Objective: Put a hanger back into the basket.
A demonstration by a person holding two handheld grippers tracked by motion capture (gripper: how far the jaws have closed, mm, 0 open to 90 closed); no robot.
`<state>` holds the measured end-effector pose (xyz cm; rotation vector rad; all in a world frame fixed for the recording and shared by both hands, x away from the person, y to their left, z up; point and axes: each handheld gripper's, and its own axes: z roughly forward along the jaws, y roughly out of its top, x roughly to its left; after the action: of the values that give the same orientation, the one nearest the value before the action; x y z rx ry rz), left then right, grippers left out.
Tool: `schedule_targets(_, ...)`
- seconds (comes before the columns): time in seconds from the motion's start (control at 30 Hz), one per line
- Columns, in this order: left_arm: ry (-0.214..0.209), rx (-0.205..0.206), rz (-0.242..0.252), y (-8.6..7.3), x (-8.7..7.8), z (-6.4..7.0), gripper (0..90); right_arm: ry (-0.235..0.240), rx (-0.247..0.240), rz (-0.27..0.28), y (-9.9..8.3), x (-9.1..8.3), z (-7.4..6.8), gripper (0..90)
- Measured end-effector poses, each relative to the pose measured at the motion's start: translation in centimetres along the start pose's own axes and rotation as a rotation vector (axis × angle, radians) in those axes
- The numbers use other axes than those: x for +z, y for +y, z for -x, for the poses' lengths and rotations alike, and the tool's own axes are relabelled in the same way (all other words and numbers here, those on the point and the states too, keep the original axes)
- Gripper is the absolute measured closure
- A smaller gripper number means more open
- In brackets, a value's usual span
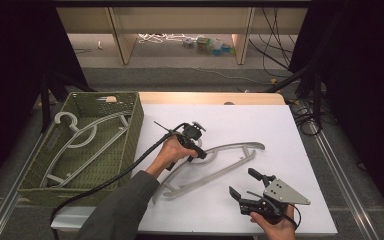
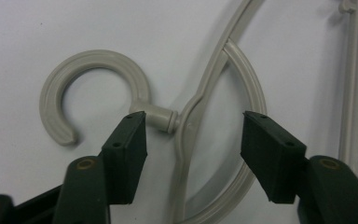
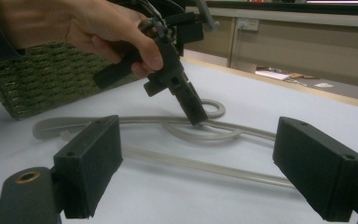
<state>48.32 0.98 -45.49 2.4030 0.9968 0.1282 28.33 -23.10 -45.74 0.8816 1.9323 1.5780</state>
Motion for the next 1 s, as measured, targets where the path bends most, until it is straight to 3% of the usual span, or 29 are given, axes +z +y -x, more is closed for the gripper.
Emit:
schedule_targets(0.07, 0.03, 0.009, -0.011, 0.09, 0.0, -0.19, 41.9, 0.0, -0.005, 0.002, 0.02, -0.06, 0.03, 16.2)
schedule_targets(0.13, 0.027, -0.007, -0.031, 0.07, -0.02, -0.34, 43.4, 0.0, -0.003, -0.005, 0.01, -0.1, 0.06, 16.2)
schedule_targets(0.17, 0.026, 0.003, -0.027, 0.0, 0.13, -0.41, 43.8, 0.0, -0.003, -0.004, 0.01, -0.11, 0.06, 16.2)
schedule_targets(0.27, 0.033, 0.035, -0.086, -0.12, 0.35, -0.57, 44.1, 0.0, -0.003, -0.006, 0.02, -0.07, 0.03, 16.2)
schedule_targets(0.43, 0.023, 0.022, -0.094, -0.2, 0.65, -0.83, 49.0, 0.005, -0.004, -0.003, 0.01, 0.02, -0.02, 16.2)
schedule_targets(0.53, 0.052, 0.05, -0.107, -0.19, 0.68, -0.66, 51.4, 0.004, -0.001, -0.001, -0.01, 0.02, 0.0, 16.2)
schedule_targets(0.57, 0.049, 0.051, -0.105, -0.18, 0.71, -0.63, 52.0, -0.005, -0.013, -0.024, 0.08, -0.19, 0.08, 16.2)
schedule_targets(0.83, 0.051, 0.109, -0.164, -0.11, 0.73, -0.26, 58.7, 0.006, 0.0, -0.003, 0.01, -0.01, 0.01, 16.2)
schedule_targets(1.0, 0.055, 0.118, -0.171, -0.15, 0.66, -0.19, 62.8, -0.006, -0.014, -0.019, 0.09, -0.2, 0.14, 16.2)
